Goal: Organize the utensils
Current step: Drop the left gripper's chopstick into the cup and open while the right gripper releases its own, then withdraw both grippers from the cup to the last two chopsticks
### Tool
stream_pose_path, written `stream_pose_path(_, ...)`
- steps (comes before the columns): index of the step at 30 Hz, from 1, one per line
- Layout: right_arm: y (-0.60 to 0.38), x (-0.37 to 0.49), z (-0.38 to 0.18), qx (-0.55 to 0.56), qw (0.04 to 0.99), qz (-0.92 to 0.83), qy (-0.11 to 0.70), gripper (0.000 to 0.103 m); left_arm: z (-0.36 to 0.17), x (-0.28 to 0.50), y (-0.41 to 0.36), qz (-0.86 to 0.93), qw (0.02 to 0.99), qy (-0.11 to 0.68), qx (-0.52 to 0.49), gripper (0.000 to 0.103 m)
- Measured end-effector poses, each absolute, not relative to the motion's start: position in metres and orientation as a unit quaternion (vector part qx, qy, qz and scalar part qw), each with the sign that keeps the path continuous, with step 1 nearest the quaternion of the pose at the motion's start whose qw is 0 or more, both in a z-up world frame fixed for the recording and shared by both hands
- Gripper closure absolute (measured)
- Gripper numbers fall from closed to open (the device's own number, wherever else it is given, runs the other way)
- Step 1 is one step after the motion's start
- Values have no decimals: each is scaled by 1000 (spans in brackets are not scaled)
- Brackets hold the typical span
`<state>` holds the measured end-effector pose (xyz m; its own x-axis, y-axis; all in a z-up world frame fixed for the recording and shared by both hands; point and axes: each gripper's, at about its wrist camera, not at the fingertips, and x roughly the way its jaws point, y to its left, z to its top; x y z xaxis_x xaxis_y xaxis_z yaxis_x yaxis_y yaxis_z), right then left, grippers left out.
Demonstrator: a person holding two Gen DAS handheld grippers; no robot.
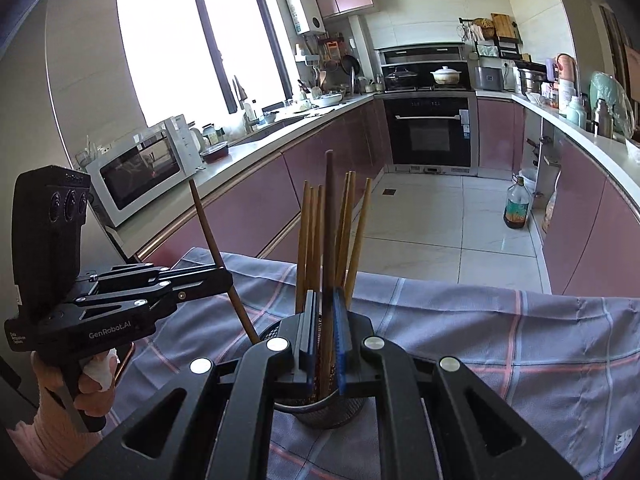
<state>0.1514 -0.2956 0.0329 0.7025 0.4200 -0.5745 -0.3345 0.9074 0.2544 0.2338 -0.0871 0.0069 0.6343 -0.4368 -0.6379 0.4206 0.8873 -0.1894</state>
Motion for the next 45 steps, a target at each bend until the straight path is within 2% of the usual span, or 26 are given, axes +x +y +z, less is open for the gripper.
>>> stream_pose_path(6, -300, 152, 29, 79, 920, 201, 328, 92, -6, 242, -86, -226, 904, 363, -14, 88)
stream_pose_path(10, -303, 149, 28, 80, 920, 203, 325, 86, -11, 234, -79, -216, 910, 354, -17, 84)
stream_pose_path(12, -302, 144, 28, 80, 921, 203, 322, 84, -12, 227, -75, -209, 915, 345, -19, 77)
stream_pose_path(14, -302, 136, 28, 79, 922, 208, 316, 77, -14, 219, -72, -201, 920, 337, -16, 75)
stream_pose_path(20, -295, 105, 27, 73, 921, 238, 301, 72, -17, 188, -54, -184, 930, 319, -13, 68)
stream_pose_path(24, -281, 86, 12, 54, 911, 260, 316, 71, -29, 168, -45, -173, 932, 319, -1, 64)
stream_pose_path(33, -251, 74, -45, 51, 873, 283, 395, 71, -71, 142, -16, -147, 921, 360, -6, 63)
stream_pose_path(45, -226, 66, -73, 35, 854, 276, 440, 71, -104, 126, -9, -139, 909, 393, -13, 60)
